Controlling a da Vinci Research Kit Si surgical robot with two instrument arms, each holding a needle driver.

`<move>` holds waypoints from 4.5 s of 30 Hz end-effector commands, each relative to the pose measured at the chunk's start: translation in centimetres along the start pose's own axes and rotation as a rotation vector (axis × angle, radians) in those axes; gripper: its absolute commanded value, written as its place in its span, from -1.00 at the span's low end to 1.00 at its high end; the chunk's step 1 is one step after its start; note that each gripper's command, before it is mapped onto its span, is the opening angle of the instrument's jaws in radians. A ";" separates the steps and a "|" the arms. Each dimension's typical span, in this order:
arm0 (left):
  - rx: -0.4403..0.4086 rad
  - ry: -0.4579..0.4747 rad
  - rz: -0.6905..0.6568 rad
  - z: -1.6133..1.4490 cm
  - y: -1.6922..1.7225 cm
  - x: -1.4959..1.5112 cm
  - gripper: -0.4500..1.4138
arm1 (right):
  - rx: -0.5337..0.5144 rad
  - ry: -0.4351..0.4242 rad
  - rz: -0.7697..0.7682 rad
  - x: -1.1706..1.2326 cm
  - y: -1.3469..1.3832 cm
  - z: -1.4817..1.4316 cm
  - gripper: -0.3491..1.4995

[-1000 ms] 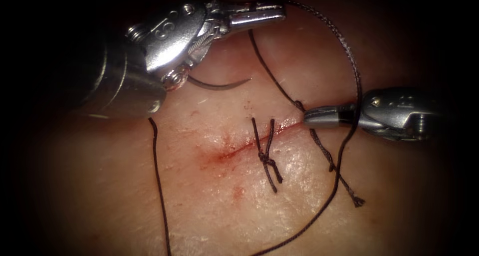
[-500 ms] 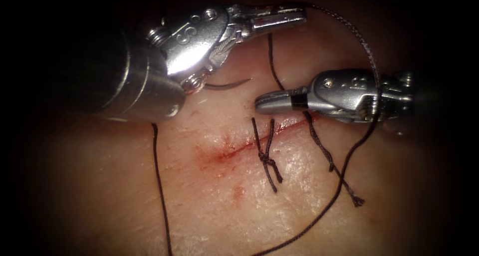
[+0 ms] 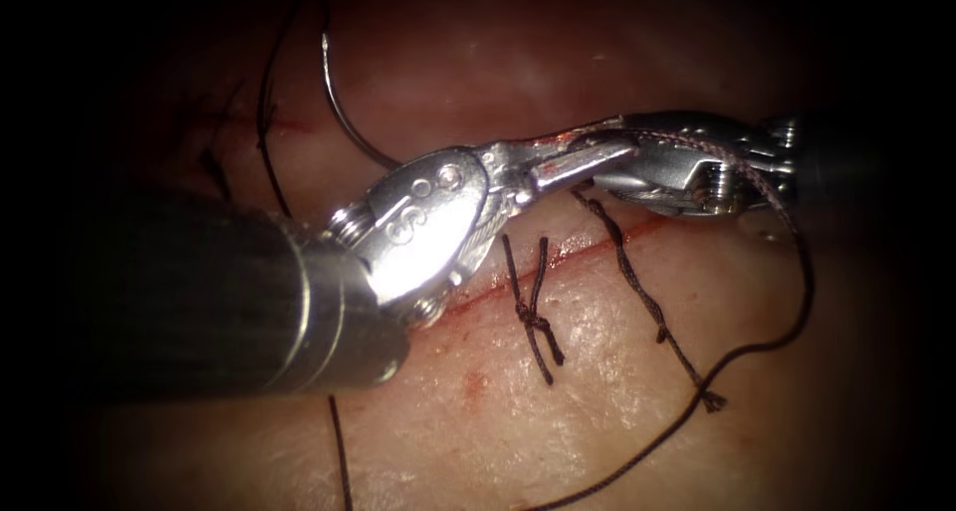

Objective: Wound Closure

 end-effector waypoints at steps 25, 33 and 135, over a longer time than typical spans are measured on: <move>-0.119 0.019 -0.049 -0.26 -0.09 -1.55 -1.00 | 0.229 0.211 0.144 -0.11 -0.10 -0.29 -1.00; -0.228 -0.052 -0.058 -0.29 -0.37 -1.74 -1.00 | 0.365 0.243 0.122 -0.19 -0.18 -0.54 -1.00; -0.341 -0.041 -0.093 -0.12 -0.07 -1.60 -1.00 | 1.311 -0.621 -0.899 -0.82 -0.66 -0.38 -1.00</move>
